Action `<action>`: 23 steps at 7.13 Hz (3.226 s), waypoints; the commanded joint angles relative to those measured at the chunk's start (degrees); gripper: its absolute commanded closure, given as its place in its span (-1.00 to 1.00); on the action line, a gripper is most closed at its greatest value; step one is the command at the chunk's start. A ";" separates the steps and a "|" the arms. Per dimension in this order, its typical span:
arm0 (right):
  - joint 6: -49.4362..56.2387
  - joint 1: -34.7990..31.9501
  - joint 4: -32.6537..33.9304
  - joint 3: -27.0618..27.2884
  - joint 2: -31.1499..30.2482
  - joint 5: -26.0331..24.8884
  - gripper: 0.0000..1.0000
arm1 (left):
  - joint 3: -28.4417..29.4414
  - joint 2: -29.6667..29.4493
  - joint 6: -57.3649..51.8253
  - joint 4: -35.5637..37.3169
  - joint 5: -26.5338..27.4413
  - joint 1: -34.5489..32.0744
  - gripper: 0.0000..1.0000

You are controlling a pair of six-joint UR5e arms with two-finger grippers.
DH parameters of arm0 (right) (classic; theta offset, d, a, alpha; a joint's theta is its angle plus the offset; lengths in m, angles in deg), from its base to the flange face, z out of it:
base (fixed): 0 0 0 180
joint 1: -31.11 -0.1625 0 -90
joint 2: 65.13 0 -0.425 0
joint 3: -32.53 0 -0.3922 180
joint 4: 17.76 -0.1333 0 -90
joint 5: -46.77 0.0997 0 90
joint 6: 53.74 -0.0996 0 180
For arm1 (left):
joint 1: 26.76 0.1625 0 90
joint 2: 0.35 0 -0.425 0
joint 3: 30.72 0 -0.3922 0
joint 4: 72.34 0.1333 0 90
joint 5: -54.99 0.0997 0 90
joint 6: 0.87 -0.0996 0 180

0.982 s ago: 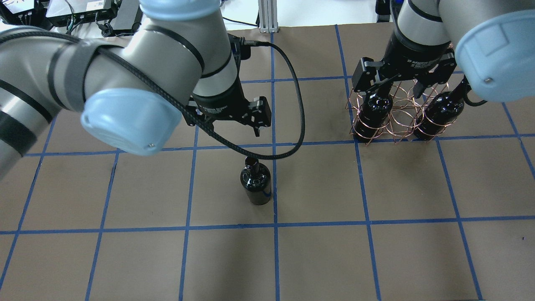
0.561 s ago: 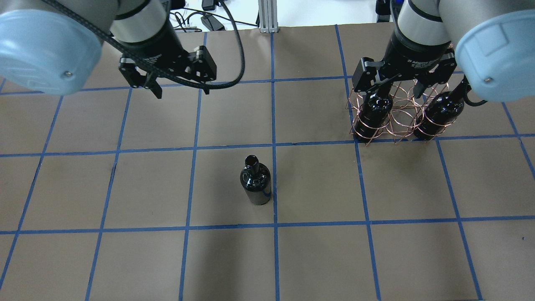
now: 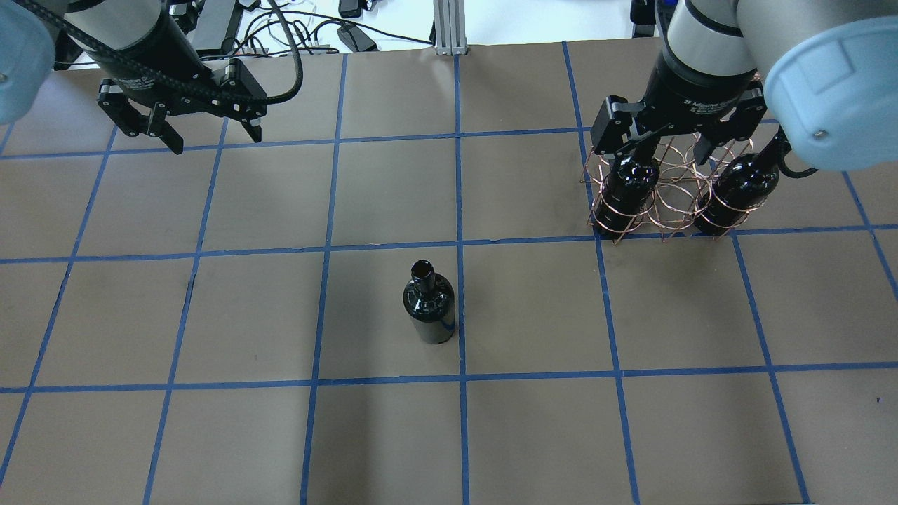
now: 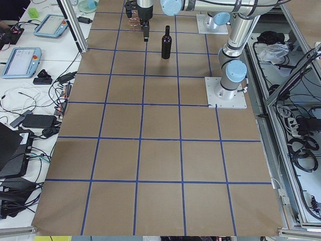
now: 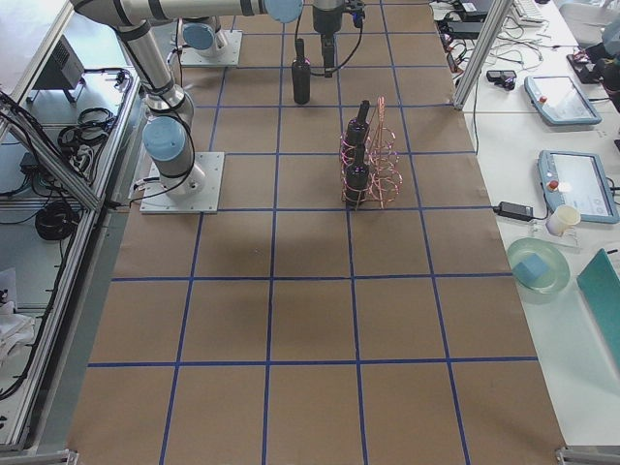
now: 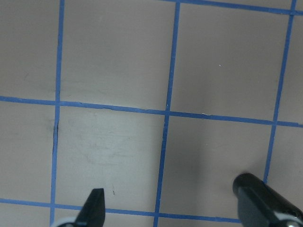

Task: Place wine into wine basket
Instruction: 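Move the right gripper from the rack down to the standing bottle's neck, then close the right gripper on the bottle neck and lift the bottle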

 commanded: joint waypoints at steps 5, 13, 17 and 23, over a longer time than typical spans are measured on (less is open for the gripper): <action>0.00 -0.09 0.00 0.06 0.00 0.00 -1.00 | -0.25 1.40 -0.11 -0.97 0.26 3.87 -1.00; -5.67 -3.49 0.35 -4.31 2.88 0.09 -1.00 | -0.78 1.40 -0.37 -3.26 0.16 3.96 -1.00; -36.95 -26.51 3.32 -8.56 12.64 0.09 -1.00 | -0.78 2.10 -2.20 -3.00 0.08 3.17 -1.00; -41.75 -32.26 9.14 1.11 12.74 0.09 -0.70 | -0.86 2.54 -3.80 -3.26 0.34 4.22 -1.00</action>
